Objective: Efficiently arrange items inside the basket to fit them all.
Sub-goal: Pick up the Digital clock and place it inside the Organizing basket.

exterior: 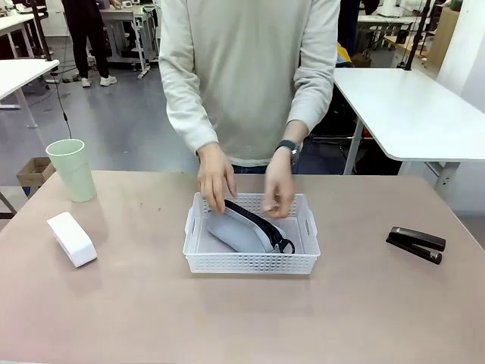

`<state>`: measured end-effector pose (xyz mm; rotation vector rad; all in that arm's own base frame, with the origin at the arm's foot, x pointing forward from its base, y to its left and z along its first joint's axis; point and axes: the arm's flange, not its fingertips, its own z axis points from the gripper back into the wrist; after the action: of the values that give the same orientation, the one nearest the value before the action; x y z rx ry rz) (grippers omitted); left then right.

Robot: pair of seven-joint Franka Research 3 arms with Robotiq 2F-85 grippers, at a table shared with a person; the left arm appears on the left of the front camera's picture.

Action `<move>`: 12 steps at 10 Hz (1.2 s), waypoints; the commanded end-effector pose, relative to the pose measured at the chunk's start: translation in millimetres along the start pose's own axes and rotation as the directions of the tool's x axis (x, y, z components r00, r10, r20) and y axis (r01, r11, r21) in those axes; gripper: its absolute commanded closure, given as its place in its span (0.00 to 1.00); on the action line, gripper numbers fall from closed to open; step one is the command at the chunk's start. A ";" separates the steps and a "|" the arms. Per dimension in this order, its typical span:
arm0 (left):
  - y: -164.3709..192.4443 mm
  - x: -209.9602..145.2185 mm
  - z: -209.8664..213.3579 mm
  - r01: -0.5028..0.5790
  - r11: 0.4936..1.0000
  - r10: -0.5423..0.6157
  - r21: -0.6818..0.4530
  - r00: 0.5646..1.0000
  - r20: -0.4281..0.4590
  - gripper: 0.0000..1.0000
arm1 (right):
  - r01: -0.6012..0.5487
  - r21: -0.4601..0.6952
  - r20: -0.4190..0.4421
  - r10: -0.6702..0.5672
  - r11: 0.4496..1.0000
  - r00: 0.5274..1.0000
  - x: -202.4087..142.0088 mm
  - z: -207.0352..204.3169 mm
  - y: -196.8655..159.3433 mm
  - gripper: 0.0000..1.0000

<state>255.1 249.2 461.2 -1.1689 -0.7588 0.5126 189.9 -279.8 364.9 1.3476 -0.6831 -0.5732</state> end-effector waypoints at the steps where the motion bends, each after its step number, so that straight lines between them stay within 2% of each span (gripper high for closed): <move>1: 42.5 -50.1 -44.2 -0.202 0.975 0.217 -0.096 0.956 0.198 0.00 | 0.002 0.054 0.112 -0.008 0.999 0.994 9.6 -29.0 -20.4 0.00; 2: 0.0 0.0 0.0 0.000 1.000 0.000 0.000 1.000 0.000 0.00 | 0.000 0.000 0.000 0.000 1.000 1.000 0.0 0.0 0.0 0.00; 12: 0.0 0.0 0.0 0.000 1.000 0.000 0.000 1.000 0.000 0.00 | 0.000 0.000 0.000 0.000 1.000 1.000 0.0 0.0 0.0 0.00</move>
<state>256.3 249.2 462.9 -1.1672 -0.7410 0.5426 191.9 -280.7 366.1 1.3550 -0.6699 -0.6031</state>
